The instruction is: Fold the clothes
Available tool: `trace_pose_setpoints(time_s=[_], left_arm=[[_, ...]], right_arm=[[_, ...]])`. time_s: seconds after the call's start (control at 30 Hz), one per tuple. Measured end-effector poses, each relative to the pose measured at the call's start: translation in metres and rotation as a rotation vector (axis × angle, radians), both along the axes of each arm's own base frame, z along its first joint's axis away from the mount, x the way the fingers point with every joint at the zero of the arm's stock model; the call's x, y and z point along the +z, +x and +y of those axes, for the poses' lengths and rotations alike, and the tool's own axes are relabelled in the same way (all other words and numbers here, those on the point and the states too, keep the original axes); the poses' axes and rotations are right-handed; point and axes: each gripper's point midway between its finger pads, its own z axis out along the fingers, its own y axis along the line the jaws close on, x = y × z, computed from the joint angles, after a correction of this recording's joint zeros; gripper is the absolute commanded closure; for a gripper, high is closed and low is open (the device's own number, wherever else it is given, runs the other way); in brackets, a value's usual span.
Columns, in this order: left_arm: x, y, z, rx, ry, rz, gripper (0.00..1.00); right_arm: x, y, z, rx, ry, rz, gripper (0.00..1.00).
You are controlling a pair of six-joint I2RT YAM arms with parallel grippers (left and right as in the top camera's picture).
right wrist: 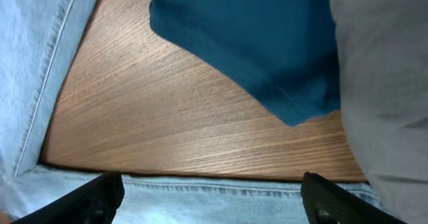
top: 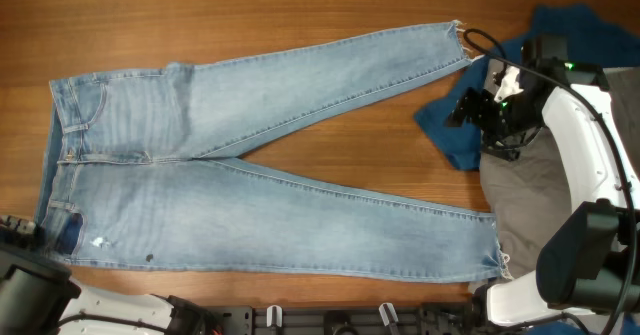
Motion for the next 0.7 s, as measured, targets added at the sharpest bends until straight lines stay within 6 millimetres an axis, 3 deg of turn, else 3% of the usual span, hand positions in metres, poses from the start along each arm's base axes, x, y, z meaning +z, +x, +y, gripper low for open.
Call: trace_pose_setpoints(time_s=[0.17, 0.27, 0.3, 0.33, 0.37, 0.57, 0.7], left_arm=[[0.000, 0.019, 0.008, -0.021, 0.025, -0.098, 0.93], [0.000, 0.021, 0.007, -0.021, 0.022, -0.113, 0.96], [0.000, 0.022, 0.007, -0.022, 0.021, -0.115, 0.91], [0.000, 0.022, 0.007, -0.022, 0.022, -0.116, 0.33], [0.000, 0.022, 0.008, -0.021, 0.023, -0.118, 0.26], [-0.004, 0.030, 0.010, -0.025, 0.022, -0.155, 0.94], [-0.004, 0.037, 0.008, -0.033, 0.003, -0.184, 0.96]], right_arm=[[-0.002, 0.003, -0.007, -0.013, -0.039, -0.007, 0.12], [-0.002, 0.004, -0.009, -0.014, -0.053, -0.009, 0.11], [-0.002, 0.004, -0.009, -0.014, -0.054, -0.011, 0.11], [-0.002, 0.005, -0.010, -0.015, -0.058, -0.014, 0.11], [-0.002, 0.005, -0.011, -0.015, -0.062, -0.013, 0.11], [-0.003, 0.004, -0.012, -0.016, -0.072, -0.010, 0.10], [-0.003, 0.004, -0.013, -0.016, -0.076, -0.009, 0.10]])
